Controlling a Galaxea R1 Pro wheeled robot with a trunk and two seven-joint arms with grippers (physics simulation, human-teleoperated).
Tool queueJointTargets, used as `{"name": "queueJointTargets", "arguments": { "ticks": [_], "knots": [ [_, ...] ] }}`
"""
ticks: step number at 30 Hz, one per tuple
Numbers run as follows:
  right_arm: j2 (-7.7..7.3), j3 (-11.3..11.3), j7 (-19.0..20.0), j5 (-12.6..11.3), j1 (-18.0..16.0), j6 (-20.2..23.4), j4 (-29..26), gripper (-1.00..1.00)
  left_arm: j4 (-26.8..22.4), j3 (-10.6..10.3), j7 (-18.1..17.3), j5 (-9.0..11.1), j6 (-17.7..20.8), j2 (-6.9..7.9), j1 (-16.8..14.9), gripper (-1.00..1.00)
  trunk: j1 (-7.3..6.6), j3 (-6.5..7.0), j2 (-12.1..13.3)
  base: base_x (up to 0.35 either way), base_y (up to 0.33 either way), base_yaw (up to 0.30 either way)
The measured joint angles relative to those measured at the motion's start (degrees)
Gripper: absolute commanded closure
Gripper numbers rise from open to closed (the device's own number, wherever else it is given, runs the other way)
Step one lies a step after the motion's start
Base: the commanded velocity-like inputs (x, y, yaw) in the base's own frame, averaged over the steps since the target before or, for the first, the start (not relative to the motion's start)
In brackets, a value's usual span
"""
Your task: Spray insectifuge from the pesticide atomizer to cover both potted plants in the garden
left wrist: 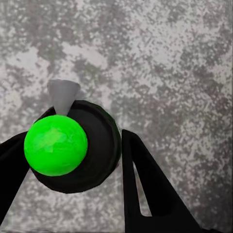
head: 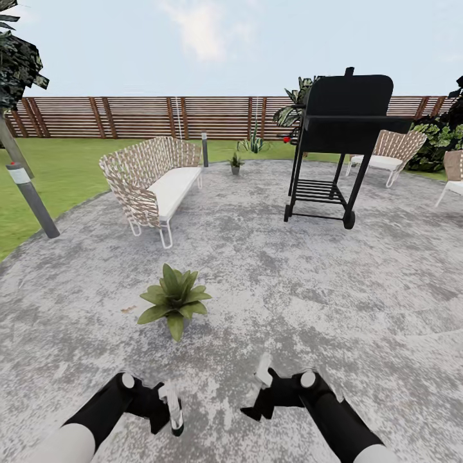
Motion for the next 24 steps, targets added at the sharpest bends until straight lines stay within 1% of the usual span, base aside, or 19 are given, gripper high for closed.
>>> {"name": "queueJointTargets", "arguments": {
  "ticks": [1,2,3,6,7,8,10,11,12,13,15,16,17,18,20,22,24],
  "knots": [
    [-0.09,-0.32,-2.01,-0.13,0.05,-0.26,1.56,-1.0,-0.01,1.53,1.45,0.11,0.0,0.06,0.64,1.0,0.0,0.0,0.0,0.0,0.0,0.0],
    [-0.16,-1.12,-5.95,-0.32,0.14,-1.3,4.3,-1.0,-0.03,3.98,3.84,0.21,-0.03,0.12,1.59,1.0,0.0,0.0,0.0,0.0,0.0,0.0],
    [-0.21,-2.84,-12.11,-0.75,0.2,-4.66,8.82,-1.0,-0.04,7.44,6.4,0.29,-0.05,0.12,2.57,1.0,0.0,-0.01,0.0,0.0,0.0,0.0],
    [-0.24,-6.45,-21.67,-2.57,0.29,-12.06,16.43,-1.0,-0.09,12.4,8.31,0.44,0.03,0.01,3.18,1.0,0.0,0.0,0.0,0.0,0.0,0.0],
    [-0.25,-8.3,-26.22,-3.44,0.32,-16.29,20.31,-1.0,-0.07,14.78,8.83,0.41,0.14,-0.15,3.29,1.0,0.0,0.0,0.0,0.0,0.0,0.0],
    [-0.25,-9.47,-29.13,-3.99,0.32,-19.27,23.12,-1.0,-0.05,16.43,9.27,0.44,0.23,-0.26,3.33,1.0,0.0,0.0,0.0,0.0,0.0,0.0],
    [-0.24,-11.5,-34.58,-4.25,0.33,-25.51,28.25,-1.0,0.0,19.17,10.2,0.45,0.41,-0.5,3.37,1.0,0.0,0.0,0.0,0.0,0.0,0.0],
    [-0.28,-12.54,-38.64,-4.52,0.35,-30.19,31.45,-1.0,-0.03,20.44,10.73,0.45,0.55,-0.61,3.39,1.0,0.0,0.0,0.0,0.0,0.0,0.0],
    [-0.3,-12.98,-41.49,-4.77,0.38,-33.2,33.44,-1.0,-0.03,20.97,10.95,0.44,0.78,-0.69,3.39,1.0,0.0,0.0,0.0,0.0,0.0,0.0],
    [-0.33,-13.38,-45.59,-5.18,0.4,-37.1,36.0,-1.0,-0.05,21.42,11.13,0.36,1.69,-0.89,3.4,1.0,0.0,0.0,0.0,0.0,0.0,0.0],
    [-0.35,-13.64,-50.19,-6.01,0.43,-41.35,38.73,-1.0,-0.36,21.67,11.3,0.23,4.62,-1.39,3.36,1.0,0.0,0.0,0.0,0.0,0.0,0.0],
    [-0.35,-13.7,-52.15,-6.3,0.51,-42.97,39.64,-1.0,-0.57,21.67,11.33,0.22,6.8,-1.66,3.33,1.0,0.0,0.0,0.0,0.0,0.0,0.0],
    [-0.36,-13.77,-54.62,-6.43,0.78,-44.62,40.45,-1.0,-0.82,21.56,11.37,0.24,10.33,-1.93,3.13,1.0,0.0,0.0,0.0,0.0,0.0,0.0],
    [-0.36,-13.78,-56.13,-6.49,1.21,-45.52,40.88,-1.0,-1.03,21.45,11.48,0.3,13.69,-2.07,2.88,1.0,0.0,0.0,0.0,0.0,0.0,0.0],
    [-0.36,-13.78,-57.35,-6.57,1.73,-46.22,41.14,-1.0,-1.66,21.39,11.61,0.29,18.48,-2.21,2.59,1.0,0.0,0.0,0.0,0.0,0.0,0.0],
    [-0.36,-13.79,-57.69,-7.46,1.87,-46.44,41.2,-1.0,-1.95,21.23,11.65,0.24,23.56,-2.25,2.4,1.0,0.0,0.0,0.0,0.0,0.0,0.0],
    [-0.36,-13.8,-57.74,-8.43,1.91,-46.47,41.22,-1.0,-2.16,21.17,11.67,0.24,26.55,-2.08,2.31,1.0,0.0,0.0,0.0,0.0,0.0,0.0]
  ]
}}
